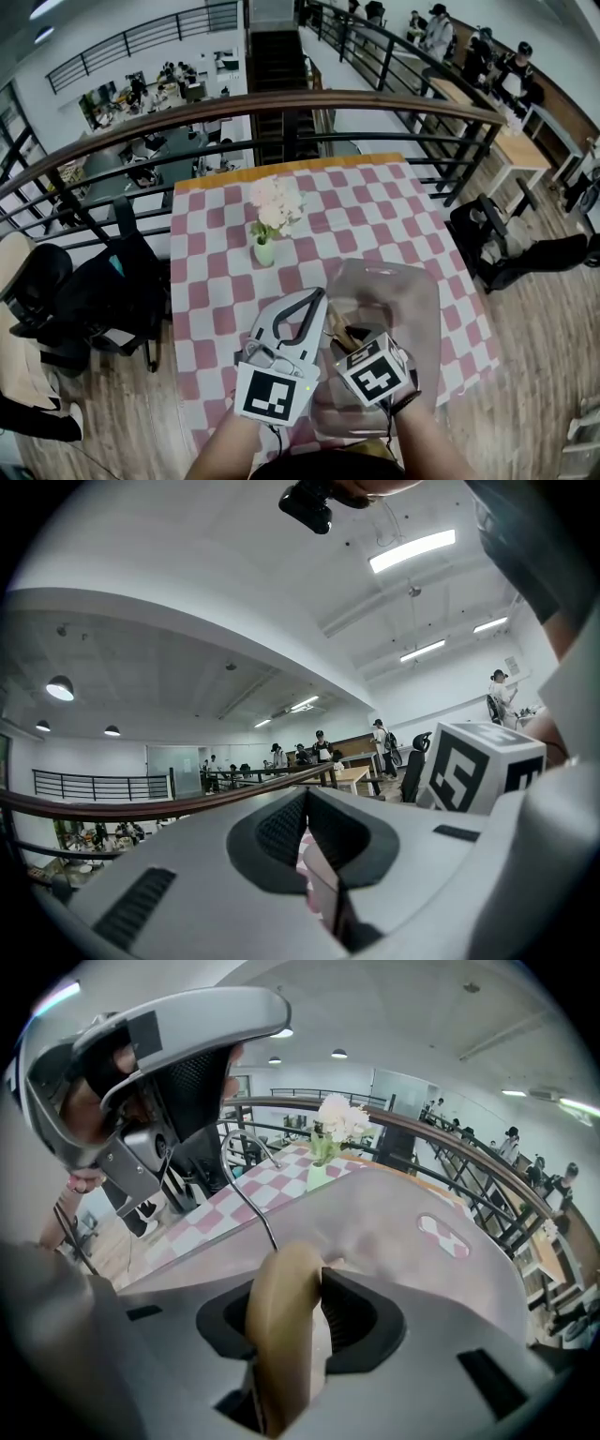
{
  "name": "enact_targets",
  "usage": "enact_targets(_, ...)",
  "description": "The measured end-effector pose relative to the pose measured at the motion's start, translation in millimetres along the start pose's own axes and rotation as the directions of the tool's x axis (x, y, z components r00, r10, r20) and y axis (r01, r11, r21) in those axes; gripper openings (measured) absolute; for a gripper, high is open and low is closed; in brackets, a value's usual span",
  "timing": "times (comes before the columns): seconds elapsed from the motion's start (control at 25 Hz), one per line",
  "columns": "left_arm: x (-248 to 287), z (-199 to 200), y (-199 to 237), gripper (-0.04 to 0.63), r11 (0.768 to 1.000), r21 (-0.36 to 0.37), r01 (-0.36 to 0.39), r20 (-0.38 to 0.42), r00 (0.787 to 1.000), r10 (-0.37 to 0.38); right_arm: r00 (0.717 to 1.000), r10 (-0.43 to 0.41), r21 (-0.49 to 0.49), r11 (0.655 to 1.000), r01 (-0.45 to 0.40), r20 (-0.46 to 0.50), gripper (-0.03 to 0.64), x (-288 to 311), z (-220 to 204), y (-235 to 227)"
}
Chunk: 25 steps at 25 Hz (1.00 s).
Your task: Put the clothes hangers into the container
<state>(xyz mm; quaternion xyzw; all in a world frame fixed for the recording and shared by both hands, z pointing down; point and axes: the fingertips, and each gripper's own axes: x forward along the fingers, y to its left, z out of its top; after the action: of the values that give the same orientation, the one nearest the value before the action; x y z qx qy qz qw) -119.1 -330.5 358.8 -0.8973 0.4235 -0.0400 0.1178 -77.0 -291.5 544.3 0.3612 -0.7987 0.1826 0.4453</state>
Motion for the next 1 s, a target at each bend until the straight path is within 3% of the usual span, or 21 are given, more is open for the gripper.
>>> enact_targets(0.6,-11,-2,12,0.009,1.000,-0.019,-0.023,0.001,1.000,0.023,0.997,-0.049,-0.137,0.990,0.041,-0.060,0.163,14,-4,29)
enact_targets(1.0,-11,-3,11,0.009,1.000,-0.025,-0.017,0.000,1.000,0.017,0.997,-0.056,-0.134,0.990,0.047,-0.058,0.164,15,-4,32)
